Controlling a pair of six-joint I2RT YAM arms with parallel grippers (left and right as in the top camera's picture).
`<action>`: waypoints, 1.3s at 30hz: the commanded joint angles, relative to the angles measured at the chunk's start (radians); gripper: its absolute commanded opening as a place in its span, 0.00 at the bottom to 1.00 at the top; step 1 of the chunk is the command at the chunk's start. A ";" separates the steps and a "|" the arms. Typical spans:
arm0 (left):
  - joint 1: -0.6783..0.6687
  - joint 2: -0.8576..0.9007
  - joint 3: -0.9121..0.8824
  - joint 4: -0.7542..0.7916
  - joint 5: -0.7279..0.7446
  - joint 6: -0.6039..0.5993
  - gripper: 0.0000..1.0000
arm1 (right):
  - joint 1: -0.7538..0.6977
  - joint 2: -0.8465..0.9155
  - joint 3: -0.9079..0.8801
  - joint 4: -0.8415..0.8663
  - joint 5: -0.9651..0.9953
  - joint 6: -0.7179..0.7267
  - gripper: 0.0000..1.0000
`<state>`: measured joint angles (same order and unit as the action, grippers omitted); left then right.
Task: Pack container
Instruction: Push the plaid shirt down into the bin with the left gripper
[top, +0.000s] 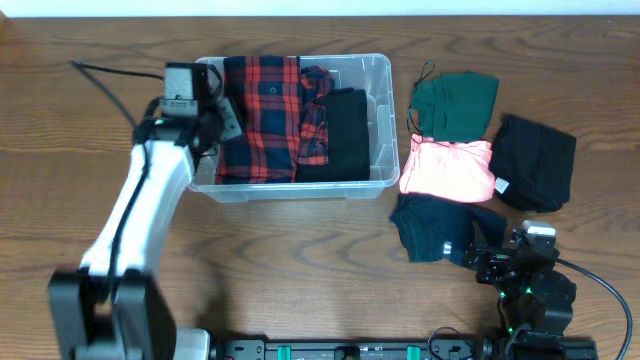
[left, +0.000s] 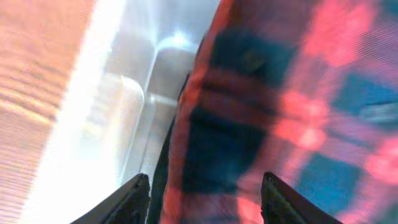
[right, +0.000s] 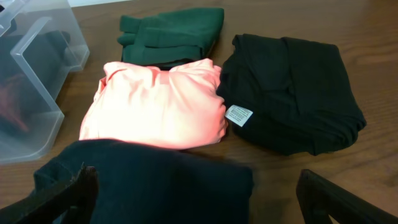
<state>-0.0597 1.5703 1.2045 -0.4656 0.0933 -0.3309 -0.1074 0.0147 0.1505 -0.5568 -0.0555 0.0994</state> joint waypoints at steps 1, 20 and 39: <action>0.003 -0.145 0.034 0.013 -0.027 0.032 0.59 | -0.004 -0.006 -0.002 -0.001 -0.004 0.012 0.99; -0.045 0.184 0.013 0.414 0.270 0.117 0.59 | -0.004 -0.006 -0.002 -0.001 -0.004 0.012 0.99; -0.048 0.322 0.019 0.361 0.299 0.112 0.58 | -0.004 -0.006 -0.002 -0.001 -0.004 0.012 0.99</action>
<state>-0.1009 1.9270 1.2446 -0.0666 0.3603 -0.2268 -0.1074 0.0147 0.1505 -0.5568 -0.0555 0.0994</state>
